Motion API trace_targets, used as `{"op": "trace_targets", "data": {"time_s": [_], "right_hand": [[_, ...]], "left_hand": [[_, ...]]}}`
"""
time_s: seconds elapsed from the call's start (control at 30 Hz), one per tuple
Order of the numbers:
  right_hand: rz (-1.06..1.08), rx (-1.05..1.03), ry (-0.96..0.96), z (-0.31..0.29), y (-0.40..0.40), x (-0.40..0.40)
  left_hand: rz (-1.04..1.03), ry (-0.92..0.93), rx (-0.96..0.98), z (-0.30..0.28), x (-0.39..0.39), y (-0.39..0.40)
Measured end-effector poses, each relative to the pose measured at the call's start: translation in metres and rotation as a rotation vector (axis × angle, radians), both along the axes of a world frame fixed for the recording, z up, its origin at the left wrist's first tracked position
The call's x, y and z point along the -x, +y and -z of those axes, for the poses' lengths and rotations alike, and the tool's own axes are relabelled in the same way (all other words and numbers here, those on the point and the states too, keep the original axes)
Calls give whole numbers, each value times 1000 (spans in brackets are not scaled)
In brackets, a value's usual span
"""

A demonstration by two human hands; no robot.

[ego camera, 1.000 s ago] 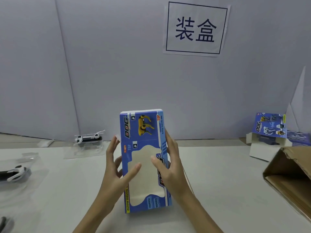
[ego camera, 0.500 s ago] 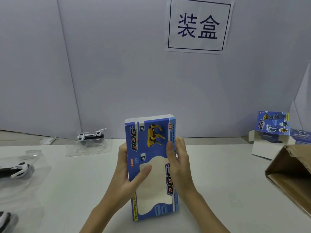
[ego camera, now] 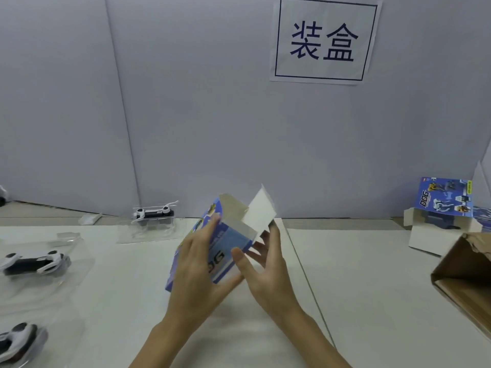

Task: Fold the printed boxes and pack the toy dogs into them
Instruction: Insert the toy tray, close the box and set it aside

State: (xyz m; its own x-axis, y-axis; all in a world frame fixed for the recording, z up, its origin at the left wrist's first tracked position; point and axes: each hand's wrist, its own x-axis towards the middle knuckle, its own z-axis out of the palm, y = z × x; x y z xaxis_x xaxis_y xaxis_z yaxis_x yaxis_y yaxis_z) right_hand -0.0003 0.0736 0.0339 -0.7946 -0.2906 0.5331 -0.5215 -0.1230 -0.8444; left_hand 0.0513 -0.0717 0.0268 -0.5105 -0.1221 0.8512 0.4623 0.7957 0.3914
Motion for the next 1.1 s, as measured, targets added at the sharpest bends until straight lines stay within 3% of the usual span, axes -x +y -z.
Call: {"op": "trace_targets", "data": {"time_s": [0.07, 0.17, 0.3, 0.4, 0.5, 0.63, 0.73, 0.83, 0.9, 0.97, 1.03, 1.1], "right_hand": [[-33, 136, -157, -1, -5, 1], [33, 248, -262, -6, 6, 13], [-70, 214, -318, -8, 25, 28], [-123, 183, -336, -9, 32, 31], [-159, 87, -324, -8, 30, 28], [-77, -62, -304, -7, 22, 25], [132, -201, -152, -2, 22, 23], [234, -197, 81, 2, 16, 16], [311, -157, 283, -1, 8, 10], [365, -133, 497, -6, 1, 2], [349, -149, 694, -13, -12, -8], [250, -206, 822, -17, -29, -20]], "left_hand": [[69, -12, 136, 3, 0, 0], [225, -61, 64, 2, -2, 0], [38, -68, -72, -5, -2, -7], [-24, -380, -366, -19, -7, -22], [381, -694, -752, -19, -7, -33], [600, -681, -812, -7, 1, -35], [493, -660, -928, -1, 6, -39], [283, -465, -1072, -5, 7, -53], [74, -260, -925, -9, 5, -59], [-179, -145, -551, -4, 7, -66], [-364, -116, -196, 4, 8, -73], [-387, -165, 55, 18, 11, -68]]}}
